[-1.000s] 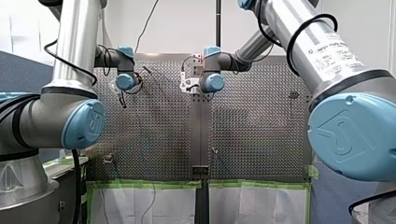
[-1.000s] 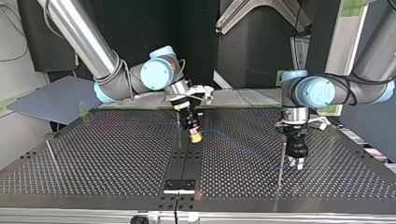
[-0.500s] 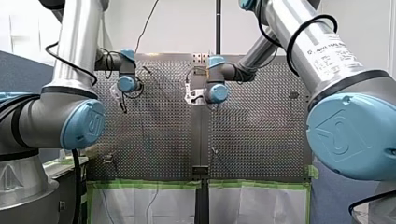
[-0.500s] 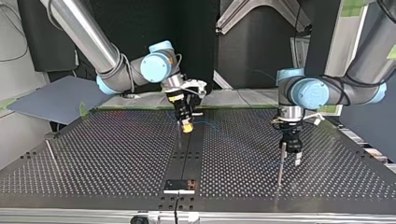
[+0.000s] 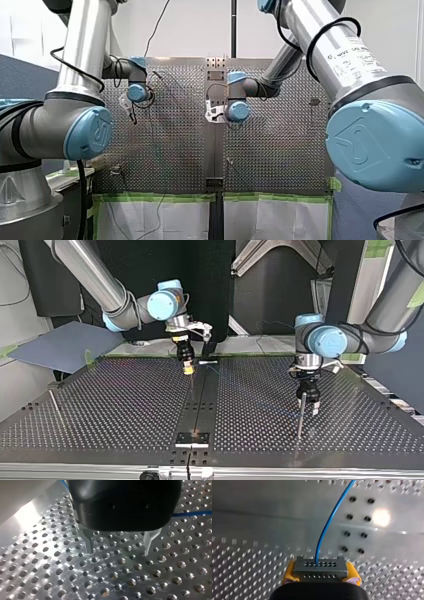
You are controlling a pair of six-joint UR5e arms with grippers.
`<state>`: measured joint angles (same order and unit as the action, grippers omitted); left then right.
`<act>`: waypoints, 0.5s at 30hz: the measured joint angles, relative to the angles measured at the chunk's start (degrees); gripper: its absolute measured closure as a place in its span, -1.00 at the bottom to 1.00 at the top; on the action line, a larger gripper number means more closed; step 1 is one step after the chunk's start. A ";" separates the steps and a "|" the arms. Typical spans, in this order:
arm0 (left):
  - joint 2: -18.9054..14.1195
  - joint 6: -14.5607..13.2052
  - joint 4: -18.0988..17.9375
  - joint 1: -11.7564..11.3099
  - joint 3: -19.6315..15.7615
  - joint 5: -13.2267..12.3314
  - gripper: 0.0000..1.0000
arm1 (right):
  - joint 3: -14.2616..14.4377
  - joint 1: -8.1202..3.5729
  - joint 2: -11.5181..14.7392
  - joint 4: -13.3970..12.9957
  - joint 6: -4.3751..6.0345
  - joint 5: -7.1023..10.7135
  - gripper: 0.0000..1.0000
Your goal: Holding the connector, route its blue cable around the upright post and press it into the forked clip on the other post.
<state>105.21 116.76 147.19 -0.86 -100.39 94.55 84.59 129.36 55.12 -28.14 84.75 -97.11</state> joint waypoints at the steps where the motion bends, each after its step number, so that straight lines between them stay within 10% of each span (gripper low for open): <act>1: 0.33 0.08 0.17 0.04 0.29 -0.17 -1.00 | 0.59 -0.14 -0.01 -0.60 -0.17 -0.60 1.00; 15: 2.82 0.02 1.40 0.26 2.22 0.01 -1.00 | 7.66 -2.27 -0.11 -7.66 -0.54 -7.13 1.00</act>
<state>108.03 116.78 148.58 -0.60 -98.17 94.56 92.25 127.08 55.02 -35.80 84.22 -104.23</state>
